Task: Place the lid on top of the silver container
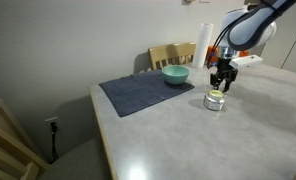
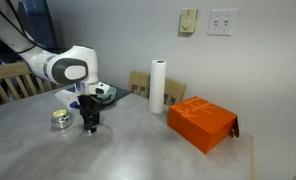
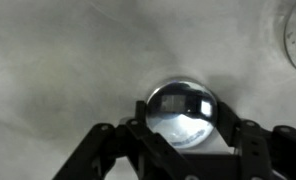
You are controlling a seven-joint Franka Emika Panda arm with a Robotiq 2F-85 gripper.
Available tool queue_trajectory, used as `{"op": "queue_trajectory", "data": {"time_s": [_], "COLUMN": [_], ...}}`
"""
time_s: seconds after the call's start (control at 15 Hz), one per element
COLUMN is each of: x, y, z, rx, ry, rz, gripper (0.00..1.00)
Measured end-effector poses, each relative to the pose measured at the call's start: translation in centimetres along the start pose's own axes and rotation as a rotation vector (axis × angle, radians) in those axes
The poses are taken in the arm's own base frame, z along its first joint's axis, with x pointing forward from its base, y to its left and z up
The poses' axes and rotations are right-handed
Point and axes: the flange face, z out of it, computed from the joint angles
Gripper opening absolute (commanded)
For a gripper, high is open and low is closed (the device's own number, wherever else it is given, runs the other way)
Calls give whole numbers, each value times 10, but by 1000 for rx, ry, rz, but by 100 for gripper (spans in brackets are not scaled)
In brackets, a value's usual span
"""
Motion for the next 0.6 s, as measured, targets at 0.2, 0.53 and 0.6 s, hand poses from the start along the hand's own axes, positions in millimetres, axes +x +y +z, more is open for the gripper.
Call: {"op": "queue_trajectory", "data": {"time_s": [0.2,0.53,0.6], "x": [-1,-12,-16], "y": [-6,-40,-49], "z": [-1,-9,-13], "rx": [-31,-175,-201], "ry": [9,71,90], "rz": [-8,-19,-20], "gripper": [44,44,44]}}
